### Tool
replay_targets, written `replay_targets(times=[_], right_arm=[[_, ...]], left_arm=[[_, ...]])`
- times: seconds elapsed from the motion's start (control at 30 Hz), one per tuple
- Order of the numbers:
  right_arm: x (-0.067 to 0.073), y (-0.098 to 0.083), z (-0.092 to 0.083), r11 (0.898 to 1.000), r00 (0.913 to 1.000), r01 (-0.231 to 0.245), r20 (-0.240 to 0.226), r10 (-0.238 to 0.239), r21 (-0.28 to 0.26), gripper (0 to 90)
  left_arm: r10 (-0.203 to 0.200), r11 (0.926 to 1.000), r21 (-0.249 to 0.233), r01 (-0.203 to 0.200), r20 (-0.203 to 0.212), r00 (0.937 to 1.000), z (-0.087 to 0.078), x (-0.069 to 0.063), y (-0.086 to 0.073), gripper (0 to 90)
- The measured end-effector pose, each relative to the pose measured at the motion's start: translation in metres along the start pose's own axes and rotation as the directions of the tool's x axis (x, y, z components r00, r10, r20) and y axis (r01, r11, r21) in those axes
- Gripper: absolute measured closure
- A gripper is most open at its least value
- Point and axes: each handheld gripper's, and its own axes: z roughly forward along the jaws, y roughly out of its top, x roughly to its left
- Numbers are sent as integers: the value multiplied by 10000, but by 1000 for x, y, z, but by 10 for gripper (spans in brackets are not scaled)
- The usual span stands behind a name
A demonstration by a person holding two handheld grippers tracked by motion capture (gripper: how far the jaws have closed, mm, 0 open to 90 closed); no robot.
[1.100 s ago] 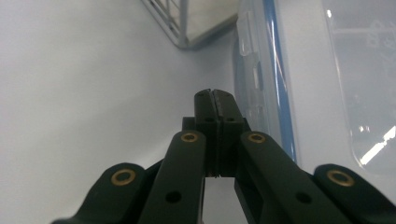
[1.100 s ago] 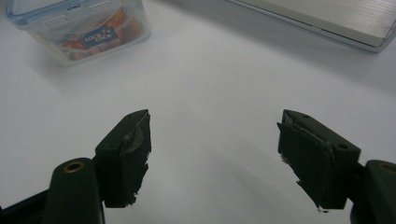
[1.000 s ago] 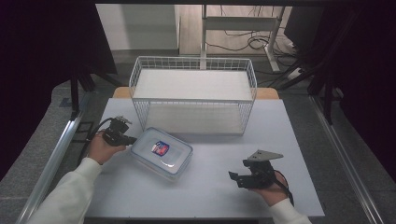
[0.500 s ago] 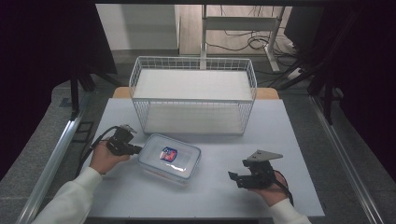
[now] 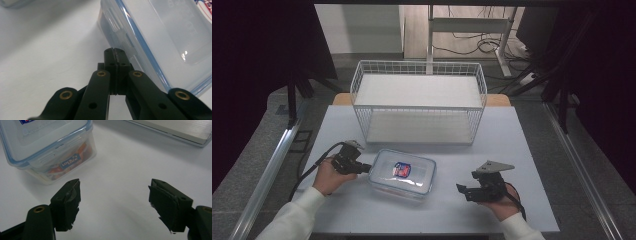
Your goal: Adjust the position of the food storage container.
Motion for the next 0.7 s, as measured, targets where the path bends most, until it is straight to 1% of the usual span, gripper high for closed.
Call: replay_targets(times=[0.1, 0.2, 0.27, 0.43, 0.5, 0.53, 0.6, 0.63, 0.7], right_arm=[[0, 0, 0, 10000, 10000, -1, 9, 1, 15, 257], [0, 0, 0, 10000, 10000, -5, 16, 5, 17, 257], [0, 0, 0, 10000, 10000, 8, 33, -8, 38, 257], [0, 0, 1, 10000, 10000, 11, 31, -11, 40, 257], [0, 0, 1, 10000, 10000, 19, 33, -19, 41, 257], [0, 0, 1, 10000, 10000, 16, 37, -16, 46, 257], [0, 0, 1, 10000, 10000, 12, 36, -12, 52, 257], [0, 0, 1, 10000, 10000, 2, 26, -2, 37, 257], [0, 0, 1, 10000, 10000, 7, 24, -7, 45, 257]], left_arm=[[-82, 9999, -96, 85, 309, 9995, 2, -3, 0, 900], [-63, 9999, -93, 68, 494, 9988, 4, -5, 0, 900], [-122, 9998, -123, 130, 625, 9980, 5, -7, -1, 900], [-190, 9996, -207, 213, 1054, 9942, 8, -12, -2, 900], [-209, 9995, -231, 237, 1154, 9931, 9, -13, -2, 900], [-176, 9995, -232, 204, 1145, 9933, 10, -14, -1, 900], [55, 9999, -139, -41, 956, 9954, 11, -20, 2, 900], [131, 9998, -133, -118, 989, 9950, 12, -23, 3, 900], [37, 9998, -184, -13, 1298, 9915, 15, -24, 4, 900]])
